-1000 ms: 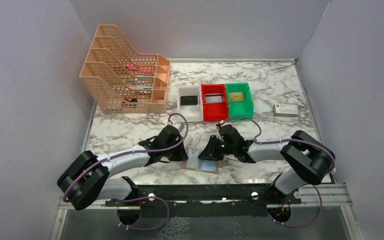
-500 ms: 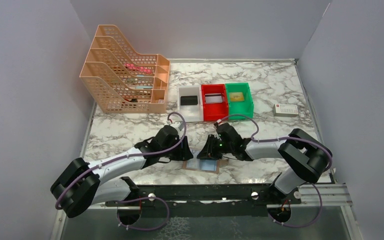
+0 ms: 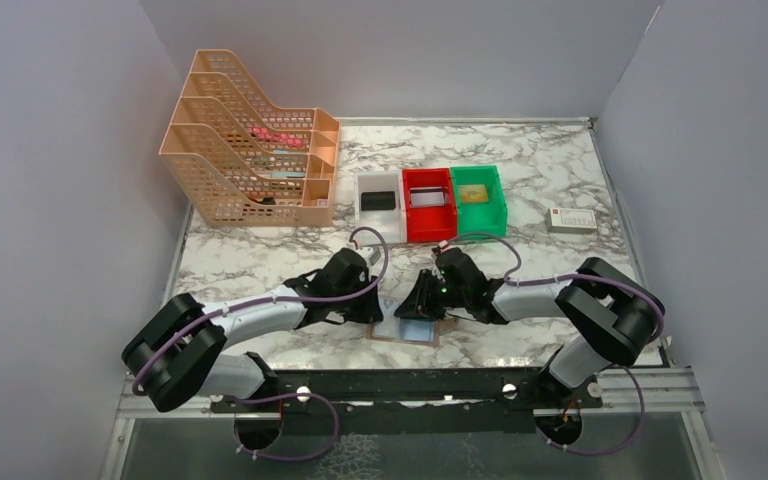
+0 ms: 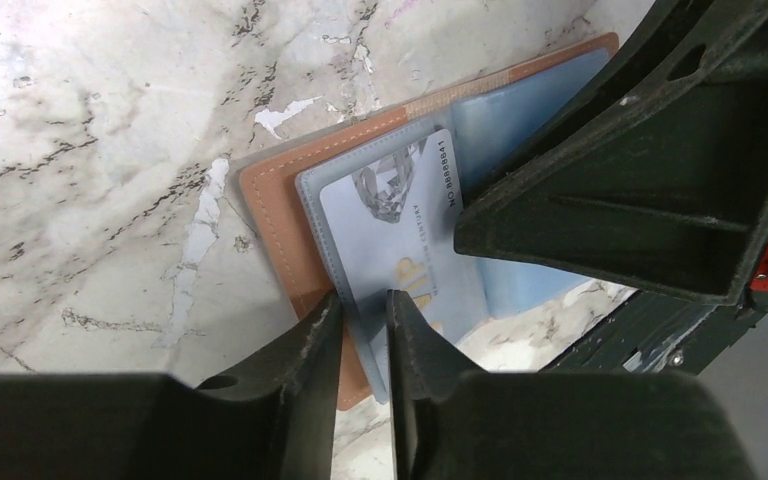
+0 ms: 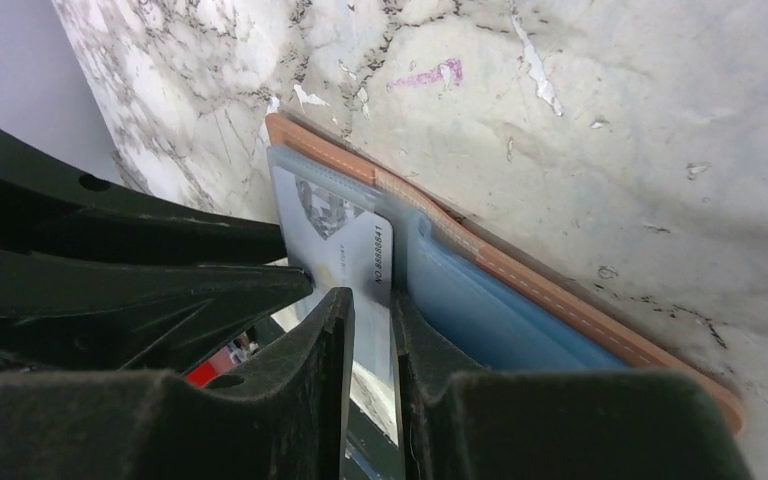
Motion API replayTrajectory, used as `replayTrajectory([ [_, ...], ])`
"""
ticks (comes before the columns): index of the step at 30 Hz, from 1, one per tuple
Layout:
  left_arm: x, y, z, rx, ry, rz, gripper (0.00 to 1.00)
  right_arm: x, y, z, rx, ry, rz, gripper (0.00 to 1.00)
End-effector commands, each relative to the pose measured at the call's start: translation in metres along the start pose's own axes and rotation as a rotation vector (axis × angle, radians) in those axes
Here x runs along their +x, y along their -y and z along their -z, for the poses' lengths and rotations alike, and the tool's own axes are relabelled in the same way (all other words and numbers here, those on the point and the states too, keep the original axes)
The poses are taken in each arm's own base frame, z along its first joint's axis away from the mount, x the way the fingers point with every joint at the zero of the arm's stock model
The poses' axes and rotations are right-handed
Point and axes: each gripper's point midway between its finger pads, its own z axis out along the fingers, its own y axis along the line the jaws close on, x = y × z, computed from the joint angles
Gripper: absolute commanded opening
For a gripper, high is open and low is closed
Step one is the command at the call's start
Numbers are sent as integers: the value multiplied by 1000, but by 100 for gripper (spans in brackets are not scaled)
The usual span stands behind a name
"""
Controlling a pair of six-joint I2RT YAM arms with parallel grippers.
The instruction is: Take the credit cards out of the card holder
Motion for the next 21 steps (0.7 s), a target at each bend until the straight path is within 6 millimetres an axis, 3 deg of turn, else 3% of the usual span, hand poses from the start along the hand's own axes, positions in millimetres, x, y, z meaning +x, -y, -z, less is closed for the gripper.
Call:
replayTrajectory([
  [1,12,7,-2,47,-48,-25,21,2,8,-3,16,-2,-32,24],
  [7,25,-4,-5,2,-61,36,7,4,-2,-3,-51,-8,-28,23],
  [11,28,-3,-7,-11,-45,66,3,-5,12,1,60,31,15,25],
  [14,24,-9,-5,-49,-30,62,26,-13,23,6,143,66,56,26],
  [16,16,-11,-2,-81,-7,51,36,-14,30,9,185,70,80,26],
  [21,-10,-1,6,-84,61,12,46,-9,33,8,188,34,111,26],
])
